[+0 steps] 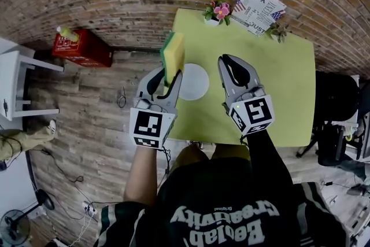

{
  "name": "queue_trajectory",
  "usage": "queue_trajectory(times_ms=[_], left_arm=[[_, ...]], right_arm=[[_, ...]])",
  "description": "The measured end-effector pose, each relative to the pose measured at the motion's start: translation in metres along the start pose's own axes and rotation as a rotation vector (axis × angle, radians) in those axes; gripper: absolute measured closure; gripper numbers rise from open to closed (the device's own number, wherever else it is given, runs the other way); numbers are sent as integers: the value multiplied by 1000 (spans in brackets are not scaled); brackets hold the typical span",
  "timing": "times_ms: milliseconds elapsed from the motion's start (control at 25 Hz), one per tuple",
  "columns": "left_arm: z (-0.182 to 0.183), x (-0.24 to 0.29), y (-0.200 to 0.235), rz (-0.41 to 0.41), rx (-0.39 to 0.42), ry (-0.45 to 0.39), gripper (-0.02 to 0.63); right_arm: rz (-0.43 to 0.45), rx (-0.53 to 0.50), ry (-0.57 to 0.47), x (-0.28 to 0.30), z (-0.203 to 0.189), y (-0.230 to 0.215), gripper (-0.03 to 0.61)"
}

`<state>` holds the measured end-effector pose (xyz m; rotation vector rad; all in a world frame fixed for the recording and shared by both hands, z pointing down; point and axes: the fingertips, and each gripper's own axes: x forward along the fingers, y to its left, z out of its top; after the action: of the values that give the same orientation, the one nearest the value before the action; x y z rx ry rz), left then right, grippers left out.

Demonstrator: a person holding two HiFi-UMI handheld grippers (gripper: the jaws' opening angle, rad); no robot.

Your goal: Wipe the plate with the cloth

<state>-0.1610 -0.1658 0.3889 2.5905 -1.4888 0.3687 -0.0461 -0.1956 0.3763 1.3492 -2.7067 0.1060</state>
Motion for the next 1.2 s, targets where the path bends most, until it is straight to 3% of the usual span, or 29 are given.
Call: queue_trajectory(times_ms=[440,1000,1200], left_arm=[[-37,48,-10,-60,-28,143,486],[-128,82,-62,-233,-130,494,486],[-152,88,-78,-260,-141,593,486]], right_arm=[[-23,16,24,18,-14,-33,525],[-53,52,63,7,-35,-57,532],[-55,51,67,2,-36,-60,534]])
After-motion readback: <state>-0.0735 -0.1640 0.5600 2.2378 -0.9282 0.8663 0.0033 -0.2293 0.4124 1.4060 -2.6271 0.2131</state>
